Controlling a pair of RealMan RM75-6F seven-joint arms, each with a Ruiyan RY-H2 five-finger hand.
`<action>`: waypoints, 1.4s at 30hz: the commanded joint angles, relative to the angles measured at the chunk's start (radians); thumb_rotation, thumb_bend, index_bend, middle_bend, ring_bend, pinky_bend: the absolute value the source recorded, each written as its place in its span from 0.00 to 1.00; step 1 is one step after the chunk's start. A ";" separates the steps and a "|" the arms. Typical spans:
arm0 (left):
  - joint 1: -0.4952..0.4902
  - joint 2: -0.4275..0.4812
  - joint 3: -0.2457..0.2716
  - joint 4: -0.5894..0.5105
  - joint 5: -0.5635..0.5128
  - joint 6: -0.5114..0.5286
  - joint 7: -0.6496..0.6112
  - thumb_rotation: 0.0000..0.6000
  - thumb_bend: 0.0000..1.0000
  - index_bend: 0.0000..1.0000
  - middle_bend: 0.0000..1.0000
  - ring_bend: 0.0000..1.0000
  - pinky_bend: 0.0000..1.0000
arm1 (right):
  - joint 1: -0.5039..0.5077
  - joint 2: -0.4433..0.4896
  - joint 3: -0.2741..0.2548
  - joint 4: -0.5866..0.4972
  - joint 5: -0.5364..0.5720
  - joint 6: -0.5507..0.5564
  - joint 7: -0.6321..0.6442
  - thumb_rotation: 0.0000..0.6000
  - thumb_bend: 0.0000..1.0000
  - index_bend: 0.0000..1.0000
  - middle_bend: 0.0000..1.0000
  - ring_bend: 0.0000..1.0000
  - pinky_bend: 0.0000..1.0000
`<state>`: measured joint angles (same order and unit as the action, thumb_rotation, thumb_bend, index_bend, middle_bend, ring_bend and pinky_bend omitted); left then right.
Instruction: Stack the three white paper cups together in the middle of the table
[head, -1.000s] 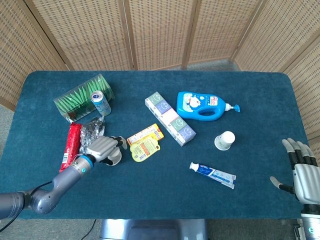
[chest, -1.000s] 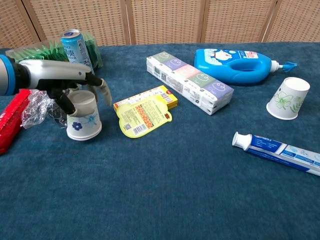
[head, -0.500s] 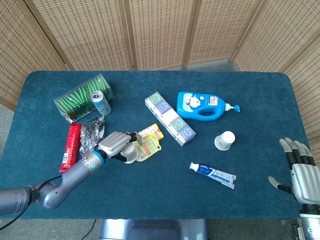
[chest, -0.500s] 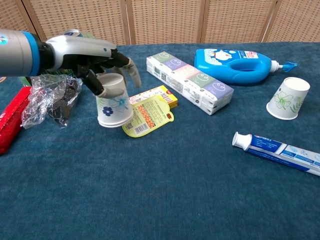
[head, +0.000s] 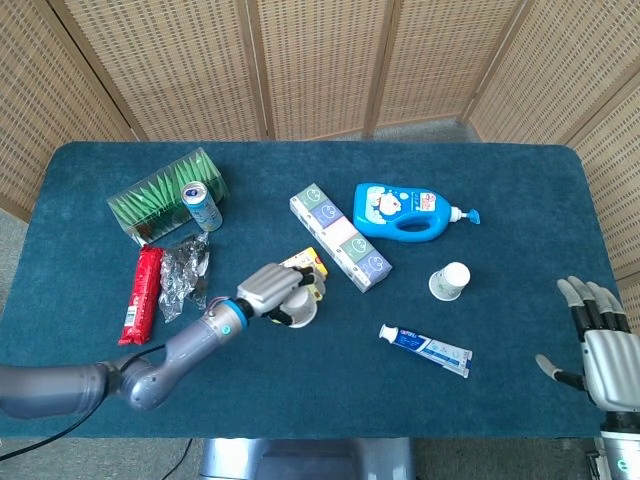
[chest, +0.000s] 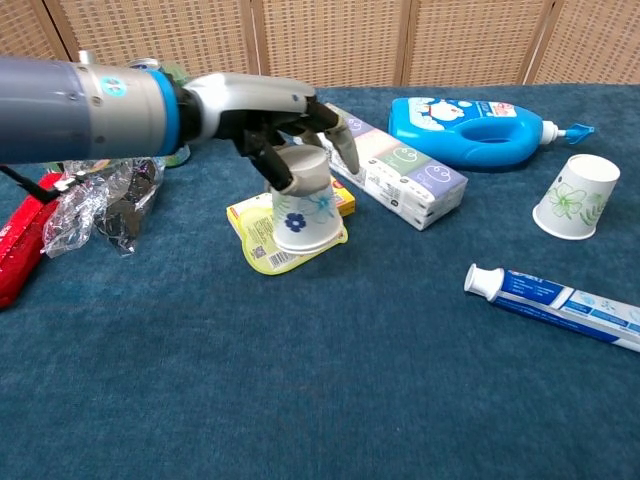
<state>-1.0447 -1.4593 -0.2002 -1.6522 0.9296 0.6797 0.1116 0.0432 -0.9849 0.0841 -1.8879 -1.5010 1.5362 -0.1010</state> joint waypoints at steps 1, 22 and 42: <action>-0.028 -0.043 -0.003 0.035 -0.008 0.006 0.027 1.00 0.51 0.31 0.23 0.26 0.57 | -0.003 0.003 -0.001 0.000 -0.005 0.004 0.004 1.00 0.15 0.00 0.00 0.00 0.12; -0.125 -0.299 -0.022 0.297 -0.032 -0.048 0.026 1.00 0.50 0.25 0.15 0.15 0.47 | -0.019 0.021 -0.007 0.008 -0.018 0.023 0.035 1.00 0.15 0.00 0.00 0.00 0.12; -0.045 -0.051 -0.004 0.055 -0.018 0.020 0.027 1.00 0.51 0.00 0.00 0.00 0.17 | 0.044 0.022 0.012 0.005 0.007 -0.075 0.051 1.00 0.15 0.00 0.00 0.00 0.13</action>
<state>-1.1036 -1.5310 -0.2069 -1.5770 0.9114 0.6842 0.1385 0.0827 -0.9614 0.0934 -1.8828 -1.4969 1.4662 -0.0480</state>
